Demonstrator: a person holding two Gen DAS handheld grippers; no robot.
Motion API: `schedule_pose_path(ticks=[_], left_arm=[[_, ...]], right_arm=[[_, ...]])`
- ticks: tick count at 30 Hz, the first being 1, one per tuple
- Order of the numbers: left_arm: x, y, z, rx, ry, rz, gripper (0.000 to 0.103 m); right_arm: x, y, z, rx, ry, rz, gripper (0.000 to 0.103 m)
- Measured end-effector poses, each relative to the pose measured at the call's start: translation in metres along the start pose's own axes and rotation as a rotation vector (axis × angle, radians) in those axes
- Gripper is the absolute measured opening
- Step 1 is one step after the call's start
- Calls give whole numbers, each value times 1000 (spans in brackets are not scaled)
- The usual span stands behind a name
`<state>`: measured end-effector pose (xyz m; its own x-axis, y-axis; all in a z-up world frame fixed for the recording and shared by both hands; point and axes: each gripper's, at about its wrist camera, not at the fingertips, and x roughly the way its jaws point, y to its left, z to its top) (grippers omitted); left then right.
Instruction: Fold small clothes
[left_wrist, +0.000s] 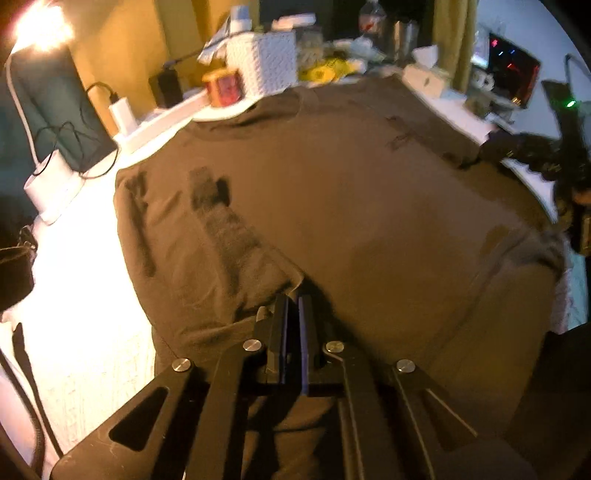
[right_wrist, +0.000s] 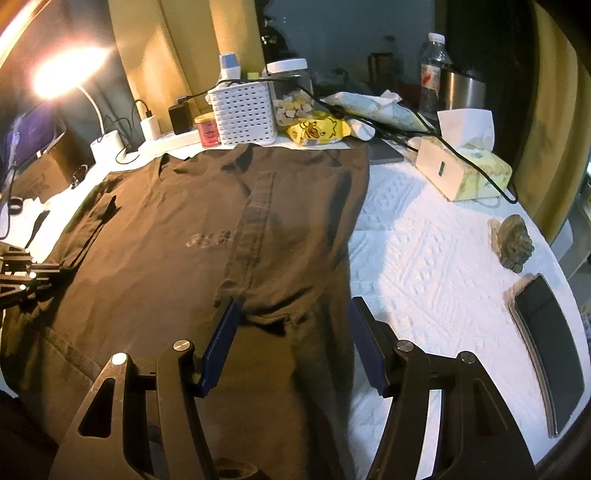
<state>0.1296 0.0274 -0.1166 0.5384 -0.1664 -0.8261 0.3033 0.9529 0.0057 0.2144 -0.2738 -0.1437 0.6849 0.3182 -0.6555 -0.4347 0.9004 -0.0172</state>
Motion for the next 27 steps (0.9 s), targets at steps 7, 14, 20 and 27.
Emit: schedule_pose_path(ticks=[7, 14, 20, 27], left_arm=[[-6, -15, -11, 64, 26, -41, 0], [-11, -13, -8, 56, 23, 20, 9], [-12, -6, -7, 15, -9, 40, 72], [-4, -12, -12, 29, 9, -48, 72]], right_arm=[[-8, 7, -4, -6, -6, -5, 64], [-10, 9, -6, -9, -6, -6, 64], [-11, 10, -5, -10, -5, -5, 64], [-9, 9, -3, -7, -1, -6, 64]])
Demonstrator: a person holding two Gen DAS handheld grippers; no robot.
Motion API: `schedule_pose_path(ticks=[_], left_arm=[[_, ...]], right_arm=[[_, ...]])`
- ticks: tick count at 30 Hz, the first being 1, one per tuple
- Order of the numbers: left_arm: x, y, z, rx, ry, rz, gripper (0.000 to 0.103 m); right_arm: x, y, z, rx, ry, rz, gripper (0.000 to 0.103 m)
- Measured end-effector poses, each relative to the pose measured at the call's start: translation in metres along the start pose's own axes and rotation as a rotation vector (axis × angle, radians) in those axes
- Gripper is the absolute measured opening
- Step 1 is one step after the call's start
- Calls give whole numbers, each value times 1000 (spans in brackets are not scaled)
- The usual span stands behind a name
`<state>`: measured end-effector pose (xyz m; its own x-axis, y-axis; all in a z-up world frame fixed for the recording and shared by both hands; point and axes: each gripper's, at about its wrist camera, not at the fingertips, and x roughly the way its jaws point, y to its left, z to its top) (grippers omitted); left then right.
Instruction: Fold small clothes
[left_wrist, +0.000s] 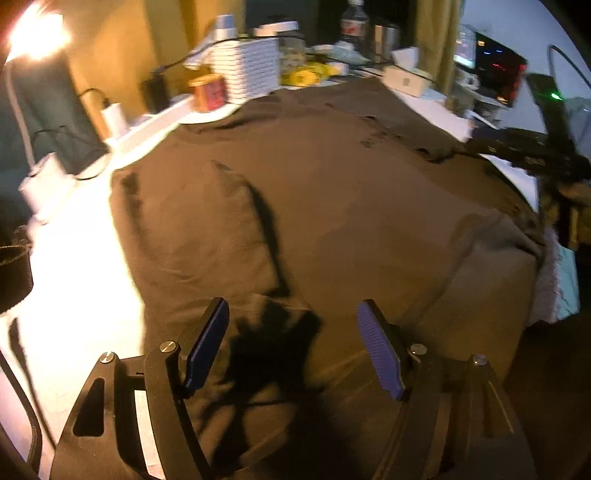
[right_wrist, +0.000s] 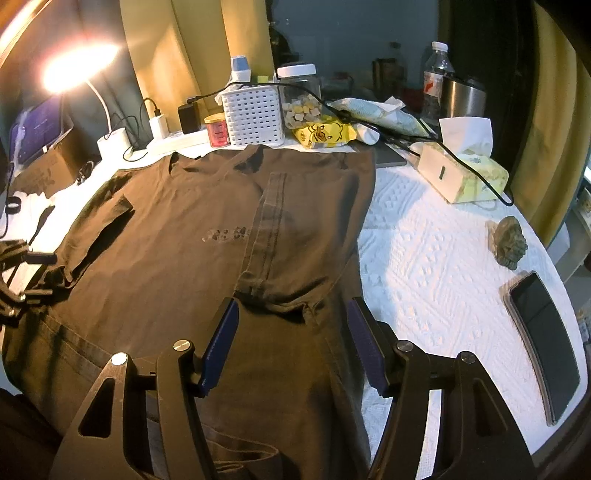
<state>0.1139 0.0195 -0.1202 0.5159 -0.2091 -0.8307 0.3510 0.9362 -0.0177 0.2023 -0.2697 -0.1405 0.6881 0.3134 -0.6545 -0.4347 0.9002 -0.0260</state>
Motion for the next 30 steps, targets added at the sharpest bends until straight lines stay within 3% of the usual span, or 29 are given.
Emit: schedule_pose_path(ticks=[4, 9, 15, 22, 23, 25, 26, 28, 30], left_arm=[[6, -10, -8, 15, 64, -111, 72], [-10, 6, -21, -77, 60, -155, 72], [-30, 44, -10, -188, -35, -57, 72], [-12, 98, 9, -307, -89, 84, 71], [-9, 104, 10, -320, -95, 98, 69], [-5, 117, 12, -345, -108, 100, 54], [-2, 123, 14, -362, -112, 99, 52], [2, 135, 16, -393, -129, 97, 40], [5, 146, 19, -426, -138, 95, 37]], right_arm=[[-1, 3, -1, -5, -1, 4, 64], [1, 1, -2, 6, 7, -4, 64], [6, 0, 2, -1, 6, 3, 64], [15, -5, 11, 2, 9, 4, 64], [17, -6, 13, 2, 11, 3, 64], [21, -8, 16, 2, 16, 1, 64], [23, -9, 17, 2, 19, 0, 64], [29, -10, 21, 1, 26, -2, 64], [34, -10, 25, -1, 32, -1, 64]])
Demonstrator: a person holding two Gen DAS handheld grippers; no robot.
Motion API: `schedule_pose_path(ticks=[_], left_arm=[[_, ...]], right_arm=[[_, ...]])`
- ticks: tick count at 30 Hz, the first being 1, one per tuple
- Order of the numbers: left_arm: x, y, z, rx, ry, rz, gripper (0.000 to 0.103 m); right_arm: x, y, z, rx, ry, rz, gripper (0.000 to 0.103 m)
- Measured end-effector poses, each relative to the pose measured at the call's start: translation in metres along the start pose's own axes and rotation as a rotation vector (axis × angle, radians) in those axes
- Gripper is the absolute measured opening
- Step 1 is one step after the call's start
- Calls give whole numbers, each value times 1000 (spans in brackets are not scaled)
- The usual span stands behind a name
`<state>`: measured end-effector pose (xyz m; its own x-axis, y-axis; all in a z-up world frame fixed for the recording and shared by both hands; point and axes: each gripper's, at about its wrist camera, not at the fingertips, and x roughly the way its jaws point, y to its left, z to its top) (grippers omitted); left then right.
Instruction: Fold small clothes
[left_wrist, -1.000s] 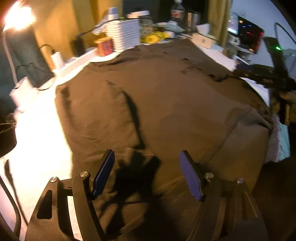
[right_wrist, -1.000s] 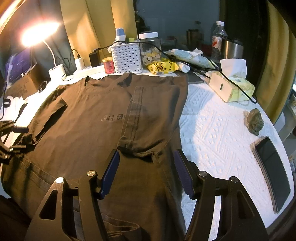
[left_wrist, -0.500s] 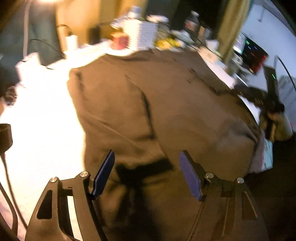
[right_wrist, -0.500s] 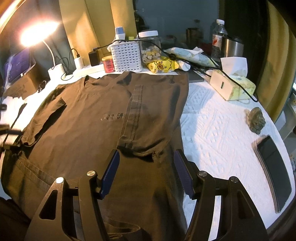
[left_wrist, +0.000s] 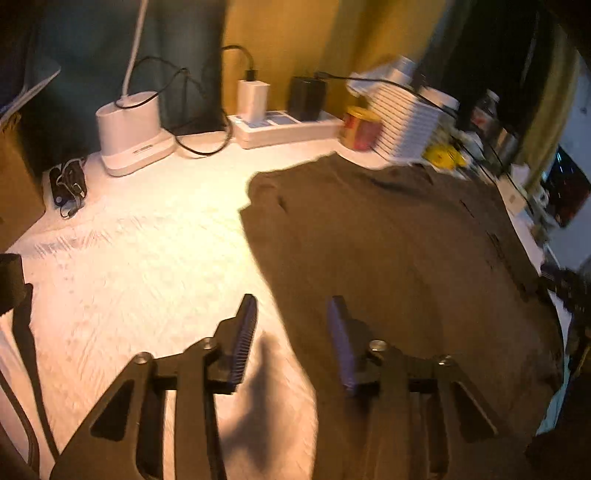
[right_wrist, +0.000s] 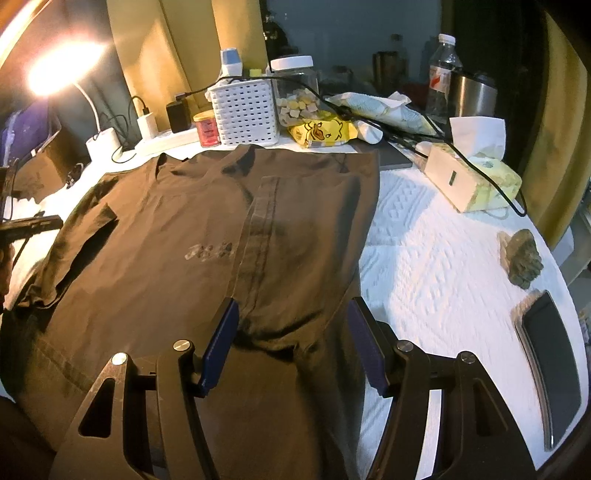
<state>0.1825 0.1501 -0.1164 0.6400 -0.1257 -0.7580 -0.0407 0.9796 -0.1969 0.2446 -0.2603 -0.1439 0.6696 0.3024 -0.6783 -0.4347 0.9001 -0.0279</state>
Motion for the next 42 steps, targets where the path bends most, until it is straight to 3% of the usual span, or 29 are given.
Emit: schedule_pose_path(ticks=[11, 12, 14, 16, 25, 29, 33, 42], left_arm=[[26, 21, 18, -51, -7, -40, 37], [31, 21, 16, -52, 5, -45, 34], [33, 19, 16, -35, -3, -30, 11], [34, 18, 18, -42, -5, -22, 6], [24, -2, 22, 107, -46, 197, 7], [11, 10, 26, 42, -86, 204, 9], [5, 33, 32, -51, -103, 160, 9], [33, 38, 36, -111, -29, 103, 9]], right_arm=[[19, 2, 14, -10, 22, 8, 64], [20, 2, 14, -10, 23, 7, 64], [21, 1, 14, -8, 25, 9, 64], [22, 0, 15, -8, 27, 9, 64], [22, 2, 18, -13, 26, 12, 64], [21, 2, 18, -14, 28, 12, 64], [20, 4, 19, -19, 24, 13, 64], [19, 10, 21, -22, 22, 13, 64]])
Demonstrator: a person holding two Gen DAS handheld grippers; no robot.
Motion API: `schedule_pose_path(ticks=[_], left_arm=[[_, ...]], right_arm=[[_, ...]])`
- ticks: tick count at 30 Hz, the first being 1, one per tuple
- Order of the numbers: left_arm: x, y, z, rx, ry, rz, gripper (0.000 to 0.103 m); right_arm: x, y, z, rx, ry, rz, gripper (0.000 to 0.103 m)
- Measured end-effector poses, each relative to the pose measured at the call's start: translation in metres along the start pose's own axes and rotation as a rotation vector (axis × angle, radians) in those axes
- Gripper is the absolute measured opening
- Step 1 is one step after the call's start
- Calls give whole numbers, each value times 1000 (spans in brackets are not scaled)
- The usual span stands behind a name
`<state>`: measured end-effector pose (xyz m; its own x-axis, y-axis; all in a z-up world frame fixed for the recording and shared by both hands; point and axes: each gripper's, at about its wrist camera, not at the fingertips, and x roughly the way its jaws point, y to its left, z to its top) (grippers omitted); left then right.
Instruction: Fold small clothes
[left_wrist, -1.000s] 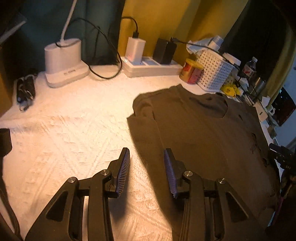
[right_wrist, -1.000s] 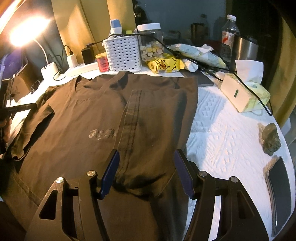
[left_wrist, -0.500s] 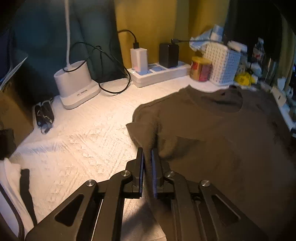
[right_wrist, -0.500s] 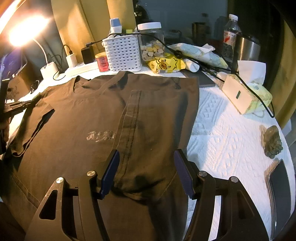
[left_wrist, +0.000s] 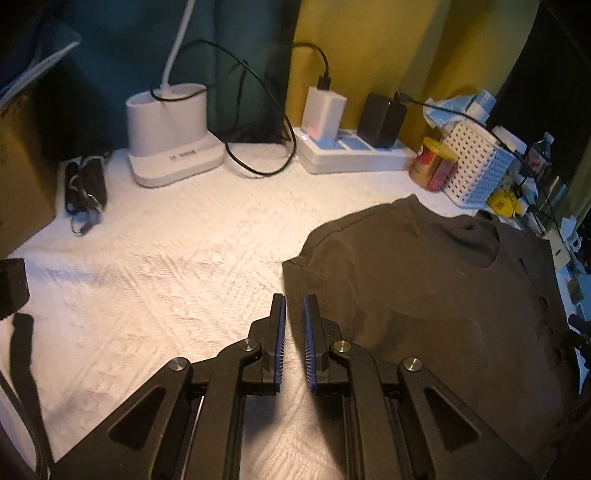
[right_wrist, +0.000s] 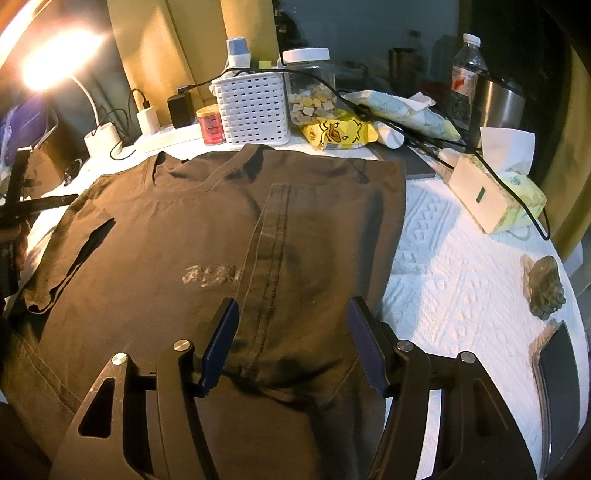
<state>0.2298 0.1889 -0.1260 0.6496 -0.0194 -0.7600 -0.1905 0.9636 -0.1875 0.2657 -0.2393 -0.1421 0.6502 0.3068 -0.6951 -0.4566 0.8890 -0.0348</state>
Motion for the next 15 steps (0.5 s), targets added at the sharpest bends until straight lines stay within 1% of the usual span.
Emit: schedule_pose_path(ticks=[3, 5, 7, 8, 9, 12, 13, 14, 15], left_arm=[[3, -4, -2, 5, 16, -10, 9], [4, -4, -2, -5, 15, -13, 17], [1, -1, -1, -28, 7, -34, 48], [1, -1, 0, -32, 2, -31, 56], [1, -2, -1, -24, -4, -12, 60], [3, -6, -2, 10, -10, -1, 60], [3, -8, -3, 30, -12, 5, 57], [3, -11, -3, 51, -13, 7, 51], [5, -12, -3, 64, -8, 1, 33]], right_arm=[[0, -2, -1, 4, 2, -5, 64], [1, -4, -1, 7, 2, -7, 64], [2, -4, -1, 8, 1, -5, 64], [2, -4, -1, 7, 1, -2, 64], [3, -4, -1, 6, 1, -1, 64], [3, -5, -1, 6, 0, 5, 64], [3, -5, -2, 7, 0, 5, 64], [3, -5, -2, 8, 0, 5, 64], [3, -5, -3, 11, -1, 4, 64]])
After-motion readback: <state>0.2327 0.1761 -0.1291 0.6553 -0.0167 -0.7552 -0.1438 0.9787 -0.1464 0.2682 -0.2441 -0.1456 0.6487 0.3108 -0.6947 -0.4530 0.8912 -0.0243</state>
